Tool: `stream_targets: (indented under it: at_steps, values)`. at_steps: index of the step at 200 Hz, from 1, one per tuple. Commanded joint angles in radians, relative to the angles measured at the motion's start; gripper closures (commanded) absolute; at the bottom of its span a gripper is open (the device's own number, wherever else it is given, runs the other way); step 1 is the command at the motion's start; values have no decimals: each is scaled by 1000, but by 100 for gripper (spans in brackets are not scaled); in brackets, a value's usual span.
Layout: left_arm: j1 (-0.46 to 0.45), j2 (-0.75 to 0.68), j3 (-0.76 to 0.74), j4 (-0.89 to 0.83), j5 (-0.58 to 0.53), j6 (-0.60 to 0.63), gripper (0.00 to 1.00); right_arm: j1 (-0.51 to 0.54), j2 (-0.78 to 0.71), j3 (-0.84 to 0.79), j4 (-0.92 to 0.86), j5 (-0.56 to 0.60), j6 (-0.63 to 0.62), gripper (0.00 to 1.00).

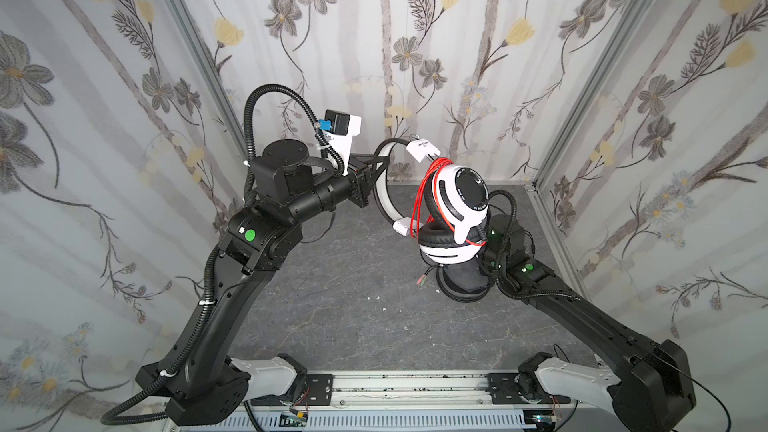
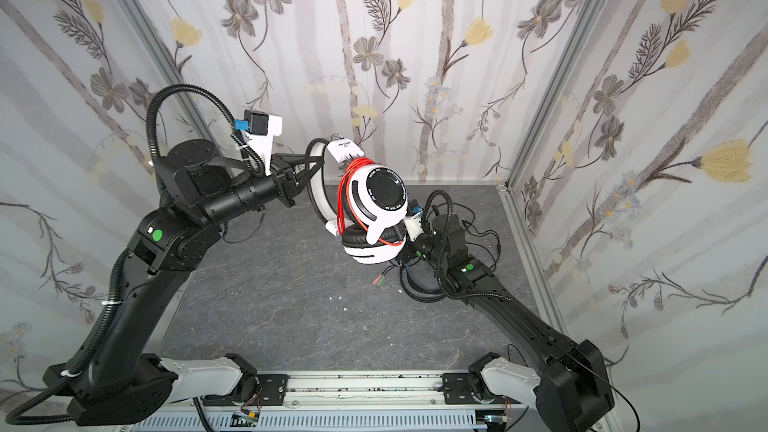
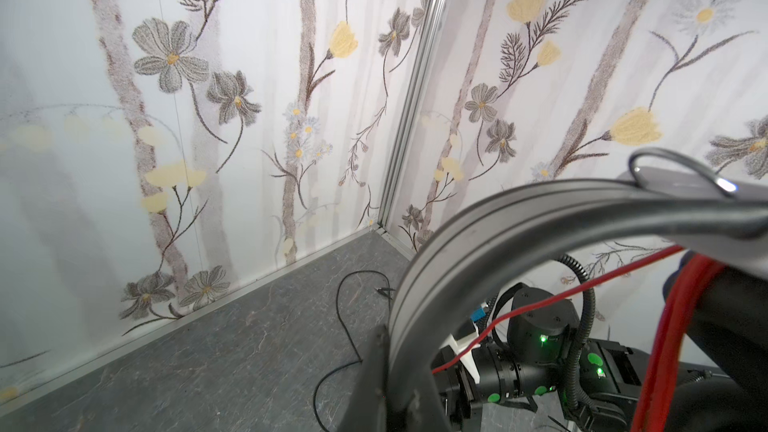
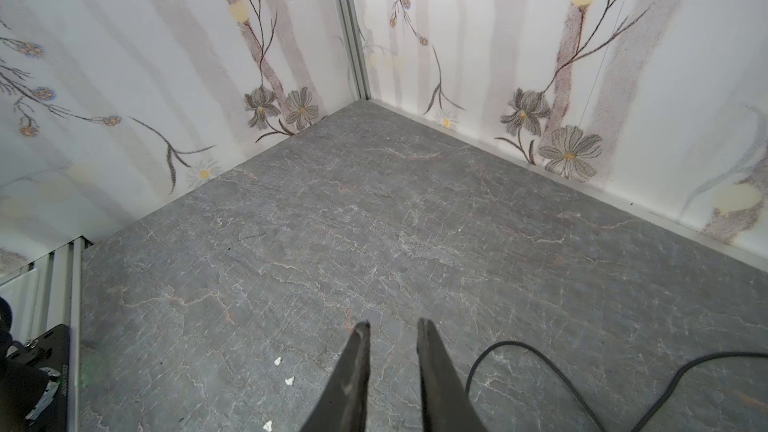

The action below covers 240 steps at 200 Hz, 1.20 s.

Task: Wrap the headphones

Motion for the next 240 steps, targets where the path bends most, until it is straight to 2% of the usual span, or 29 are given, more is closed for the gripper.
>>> stream_targets:
  at_steps: [1, 76, 160, 175, 189, 203, 225, 240]
  values:
    - [3, -1, 15, 119, 15, -59, 100, -2, 3, -27, 72, -30, 33, 77]
    - [12, 7, 29, 118, 14, -67, 100, -11, 38, -69, 107, -52, 61, 57]
    - [26, 9, 47, 135, 12, -88, 100, -22, 46, -164, 121, -65, 64, 55]
    - [29, 6, 45, 145, 8, -96, 100, -26, 47, -173, 124, -73, 63, 62]
    - [35, 5, 42, 153, -3, -109, 100, -28, 46, -177, 124, -83, 60, 80]
    - [40, 5, 39, 161, -28, -128, 100, -29, 47, -174, 122, -86, 58, 91]
    - [44, -7, 9, 205, -138, -172, 100, -29, 50, -170, 114, -89, 51, 100]
    - [47, -19, -28, 256, -224, -219, 100, -29, 57, -163, 96, -80, 44, 100]
